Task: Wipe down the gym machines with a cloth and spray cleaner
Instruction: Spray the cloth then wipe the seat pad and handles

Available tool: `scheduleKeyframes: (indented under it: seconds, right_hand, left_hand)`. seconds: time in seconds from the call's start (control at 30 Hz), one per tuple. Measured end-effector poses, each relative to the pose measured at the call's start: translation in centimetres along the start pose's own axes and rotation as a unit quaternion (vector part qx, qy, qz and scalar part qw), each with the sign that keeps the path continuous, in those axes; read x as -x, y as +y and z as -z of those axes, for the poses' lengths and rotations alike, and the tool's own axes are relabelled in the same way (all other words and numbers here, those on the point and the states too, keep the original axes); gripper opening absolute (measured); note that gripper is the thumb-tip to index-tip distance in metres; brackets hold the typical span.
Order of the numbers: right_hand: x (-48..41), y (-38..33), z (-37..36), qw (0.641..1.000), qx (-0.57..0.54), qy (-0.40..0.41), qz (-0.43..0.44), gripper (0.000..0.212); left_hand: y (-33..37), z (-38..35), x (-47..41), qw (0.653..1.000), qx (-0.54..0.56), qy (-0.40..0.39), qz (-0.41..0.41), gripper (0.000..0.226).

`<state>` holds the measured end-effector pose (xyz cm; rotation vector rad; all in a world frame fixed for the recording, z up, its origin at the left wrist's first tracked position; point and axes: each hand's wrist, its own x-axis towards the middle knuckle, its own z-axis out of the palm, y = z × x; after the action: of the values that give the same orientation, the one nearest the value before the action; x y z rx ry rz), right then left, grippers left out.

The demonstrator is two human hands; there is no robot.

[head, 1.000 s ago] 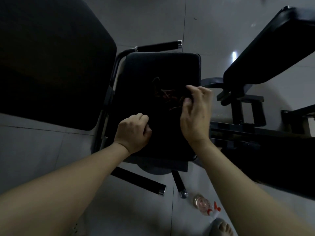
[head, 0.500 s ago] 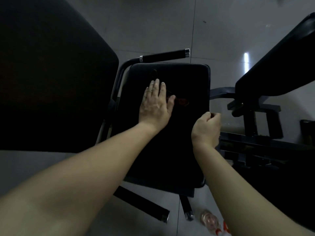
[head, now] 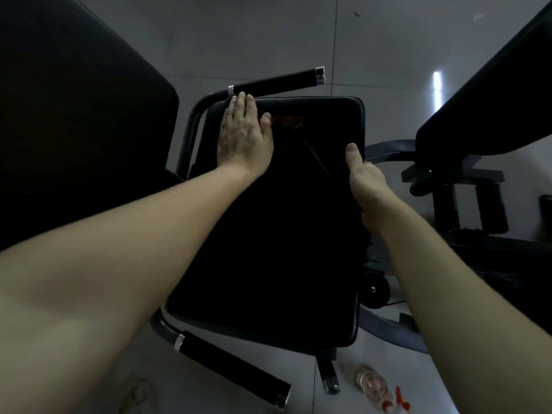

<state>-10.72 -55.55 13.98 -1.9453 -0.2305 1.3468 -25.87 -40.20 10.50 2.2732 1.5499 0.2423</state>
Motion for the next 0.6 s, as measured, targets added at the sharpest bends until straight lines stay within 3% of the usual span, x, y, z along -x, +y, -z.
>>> scheduleKeyframes:
  seconds: [0.1, 0.2, 0.3, 0.4, 0.5, 0.6]
  right_hand:
    - [0.2, -1.1, 1.3, 0.995, 0.087, -0.047, -0.018, 0.086]
    - [0.4, -1.6, 1.4, 0.987, 0.154, -0.038, -0.022, 0.068]
    - [0.5, -1.7, 1.0, 0.977, 0.211, -0.031, 0.001, 0.048]
    - [0.2, -1.5, 0.8, 0.968, 0.248, 0.005, 0.032, 0.062]
    - [0.3, -1.4, 0.4, 0.97, 0.239, 0.033, -0.001, 0.082]
    - [0.3, -0.9, -0.4, 0.981, 0.176, 0.079, -0.003, 0.08]
  left_hand:
    - [5.0, -0.3, -0.2, 0.997, 0.013, -0.035, 0.068, 0.089]
    - [11.4, -2.0, 0.9, 0.997, -0.015, -0.069, -0.014, 0.112]
    - [14.0, -2.4, 0.9, 0.991, -0.013, -0.075, -0.106, 0.092]
    - [12.2, -1.2, 0.4, 0.98, -0.013, -0.087, -0.181, 0.072]
    - [6.5, -0.2, -0.4, 0.992, -0.017, -0.028, -0.125, 0.063]
    - [-1.9, 1.6, 0.1, 0.999, -0.022, 0.024, 0.006, 0.062]
